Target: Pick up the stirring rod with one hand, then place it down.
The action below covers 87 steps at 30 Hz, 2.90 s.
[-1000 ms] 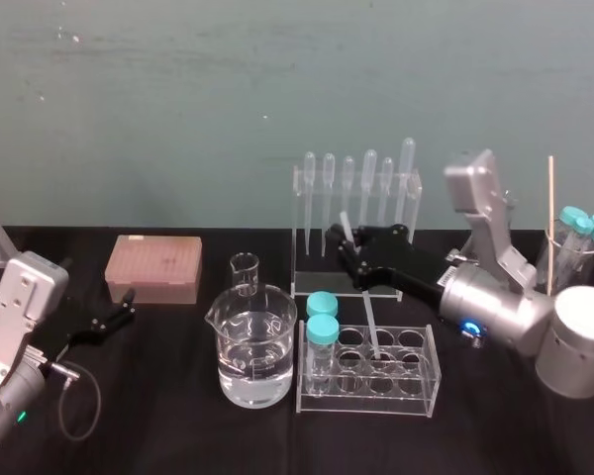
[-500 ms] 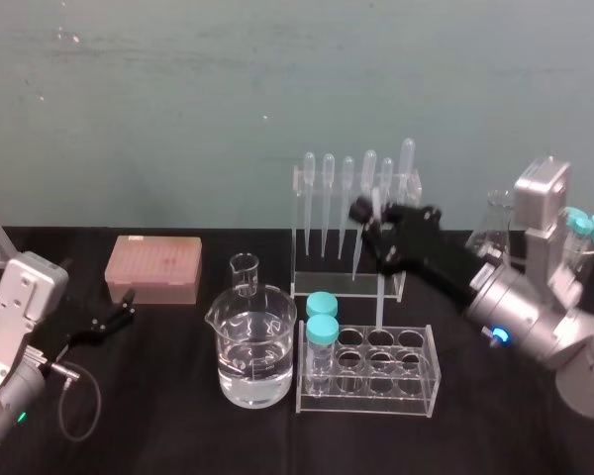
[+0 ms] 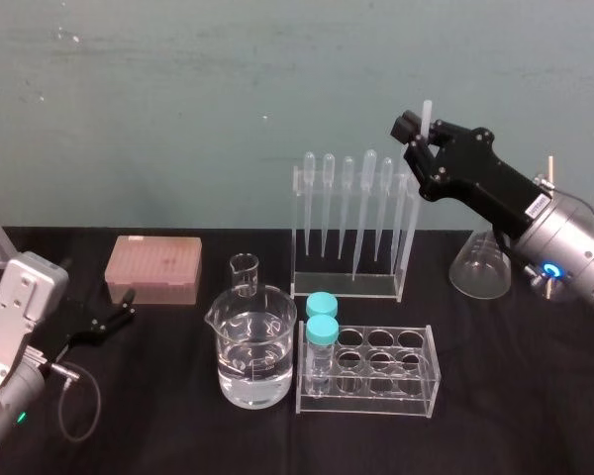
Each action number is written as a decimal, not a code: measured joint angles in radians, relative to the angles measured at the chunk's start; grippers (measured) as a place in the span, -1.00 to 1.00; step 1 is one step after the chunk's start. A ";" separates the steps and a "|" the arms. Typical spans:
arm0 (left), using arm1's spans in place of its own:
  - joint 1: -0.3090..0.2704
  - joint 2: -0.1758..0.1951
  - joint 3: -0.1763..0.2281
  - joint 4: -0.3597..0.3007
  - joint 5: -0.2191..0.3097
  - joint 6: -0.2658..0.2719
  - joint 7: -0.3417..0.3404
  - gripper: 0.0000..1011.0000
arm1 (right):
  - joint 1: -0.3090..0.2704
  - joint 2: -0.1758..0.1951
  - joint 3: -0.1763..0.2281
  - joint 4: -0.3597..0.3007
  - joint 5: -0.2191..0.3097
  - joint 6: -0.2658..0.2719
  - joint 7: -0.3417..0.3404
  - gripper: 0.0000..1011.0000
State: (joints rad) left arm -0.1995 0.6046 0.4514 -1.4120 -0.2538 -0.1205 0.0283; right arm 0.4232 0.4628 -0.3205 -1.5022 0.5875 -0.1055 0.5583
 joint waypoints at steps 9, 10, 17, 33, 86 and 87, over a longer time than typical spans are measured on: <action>0.000 0.000 0.000 0.000 0.000 0.000 0.000 0.98 | 0.002 0.013 0.005 -0.015 0.002 0.015 -0.008 -0.88; 0.000 0.000 0.000 0.000 0.000 0.000 0.000 0.98 | 0.002 0.013 0.005 -0.016 0.003 0.015 -0.008 -0.88; 0.000 0.000 0.000 0.000 0.000 0.000 0.000 0.98 | 0.001 0.015 0.002 -0.017 0.008 0.020 -0.007 -0.87; 0.000 0.000 0.000 0.000 0.000 0.000 0.000 0.98 | -0.005 0.018 -0.006 -0.023 0.012 0.026 -0.012 -0.88; 0.000 0.000 0.000 0.000 0.000 0.000 0.000 0.98 | -0.013 0.024 -0.015 -0.026 0.024 0.023 -0.003 -0.88; 0.000 0.000 0.000 0.000 0.000 0.000 0.000 0.98 | -0.013 0.024 -0.015 -0.026 0.024 0.023 -0.003 -0.88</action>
State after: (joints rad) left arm -0.1995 0.6047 0.4514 -1.4120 -0.2539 -0.1205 0.0283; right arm 0.4100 0.4872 -0.3355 -1.5285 0.6110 -0.0826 0.5552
